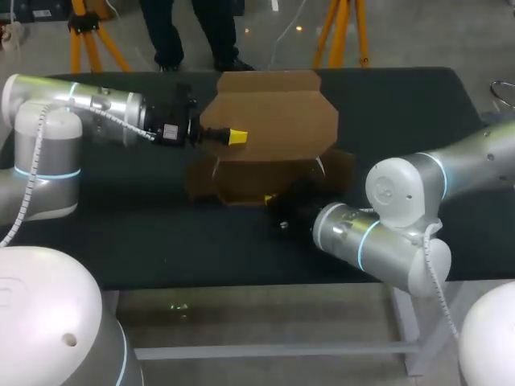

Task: Assemble the packaging by folding the flat box into shape, placing the metal phone stand inside, and closing the box properly

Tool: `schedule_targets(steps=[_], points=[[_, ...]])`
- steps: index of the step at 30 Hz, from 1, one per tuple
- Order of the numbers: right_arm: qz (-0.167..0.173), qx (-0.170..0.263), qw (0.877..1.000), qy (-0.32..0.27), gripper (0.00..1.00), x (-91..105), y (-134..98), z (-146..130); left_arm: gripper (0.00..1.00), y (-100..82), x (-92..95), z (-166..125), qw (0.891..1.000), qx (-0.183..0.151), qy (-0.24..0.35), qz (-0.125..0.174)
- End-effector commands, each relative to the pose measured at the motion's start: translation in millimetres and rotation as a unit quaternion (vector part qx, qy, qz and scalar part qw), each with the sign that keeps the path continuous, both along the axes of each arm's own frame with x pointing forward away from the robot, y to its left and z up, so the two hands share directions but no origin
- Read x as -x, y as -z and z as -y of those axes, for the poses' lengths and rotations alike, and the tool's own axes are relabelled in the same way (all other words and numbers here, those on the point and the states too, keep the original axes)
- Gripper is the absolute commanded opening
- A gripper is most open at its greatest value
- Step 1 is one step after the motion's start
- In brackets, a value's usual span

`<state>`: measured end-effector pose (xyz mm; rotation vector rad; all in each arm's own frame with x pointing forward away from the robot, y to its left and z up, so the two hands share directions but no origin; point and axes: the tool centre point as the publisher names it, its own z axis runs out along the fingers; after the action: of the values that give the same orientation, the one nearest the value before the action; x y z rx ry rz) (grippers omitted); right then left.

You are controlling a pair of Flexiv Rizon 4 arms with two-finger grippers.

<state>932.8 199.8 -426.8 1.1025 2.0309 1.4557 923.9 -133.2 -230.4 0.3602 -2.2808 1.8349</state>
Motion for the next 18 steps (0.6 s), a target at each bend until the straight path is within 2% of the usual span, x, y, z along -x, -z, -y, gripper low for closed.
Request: schedule_targets(steps=[1,15,18], points=[[0.01,-0.006,1.0,-0.001,0.0,6.1,0,0,0.0,2.7,-0.1,0,1.0,0.0,0.001,0.0],[0.034,-0.022,0.999,-0.026,0.0,28.2,-23,6,0.0,2.7,-0.1,0,1.0,0.0,0.001,0.0],[0.028,-0.029,0.998,-0.037,0.0,35.3,-30,10,0.0,2.7,-0.1,0,1.0,0.0,0.001,0.0]])
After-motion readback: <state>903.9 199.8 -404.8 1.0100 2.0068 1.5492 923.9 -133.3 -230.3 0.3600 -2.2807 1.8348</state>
